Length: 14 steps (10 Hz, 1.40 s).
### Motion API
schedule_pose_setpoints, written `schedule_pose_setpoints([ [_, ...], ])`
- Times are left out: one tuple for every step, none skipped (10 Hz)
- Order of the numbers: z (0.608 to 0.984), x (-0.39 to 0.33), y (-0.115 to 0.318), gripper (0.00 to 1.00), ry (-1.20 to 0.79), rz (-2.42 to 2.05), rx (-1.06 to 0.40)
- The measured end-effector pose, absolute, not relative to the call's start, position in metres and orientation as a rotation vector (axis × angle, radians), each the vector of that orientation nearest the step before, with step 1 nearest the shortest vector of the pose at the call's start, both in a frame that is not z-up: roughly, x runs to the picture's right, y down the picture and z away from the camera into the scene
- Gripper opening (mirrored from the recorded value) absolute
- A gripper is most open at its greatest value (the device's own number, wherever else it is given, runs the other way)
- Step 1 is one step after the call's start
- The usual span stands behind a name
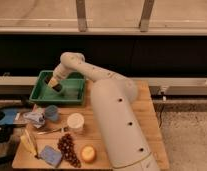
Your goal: Wipe tray with eraser
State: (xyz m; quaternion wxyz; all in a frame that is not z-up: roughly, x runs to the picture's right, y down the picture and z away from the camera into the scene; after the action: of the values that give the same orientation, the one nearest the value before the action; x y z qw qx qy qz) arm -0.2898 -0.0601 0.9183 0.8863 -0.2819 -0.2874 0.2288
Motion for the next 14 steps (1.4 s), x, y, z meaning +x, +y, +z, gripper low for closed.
schedule_pose_setpoints([
  [0.915,-0.271,-0.058,0.0,-0.562,0.493,-0.573],
  [0.916,-0.255,-0.058,0.0,-0.532,0.516,-0.566],
  [0.924,-0.242,-0.062,0.0,-0.501,0.536,-0.557],
  [0.934,-0.233,-0.067,0.0,-0.473,0.553,-0.554],
  [0.944,-0.228,-0.072,0.0,-0.452,0.563,-0.551],
  [0.955,-0.227,-0.077,0.0,-0.43,0.568,-0.55],
  [0.963,-0.228,-0.082,0.0,-0.422,0.572,-0.551],
  [0.973,-0.233,-0.085,0.0,-0.42,0.569,-0.555],
  [0.977,-0.242,-0.088,0.0,-0.425,0.56,-0.56],
  [0.979,-0.257,-0.09,0.0,-0.443,0.537,-0.567],
  [0.975,-0.267,-0.09,0.0,-0.462,0.515,-0.574],
  [0.972,-0.27,-0.087,0.0,-0.475,0.493,-0.583],
  [0.964,-0.278,-0.083,0.0,-0.491,0.466,-0.594],
  [0.954,-0.29,-0.074,0.0,-0.509,0.439,-0.609],
])
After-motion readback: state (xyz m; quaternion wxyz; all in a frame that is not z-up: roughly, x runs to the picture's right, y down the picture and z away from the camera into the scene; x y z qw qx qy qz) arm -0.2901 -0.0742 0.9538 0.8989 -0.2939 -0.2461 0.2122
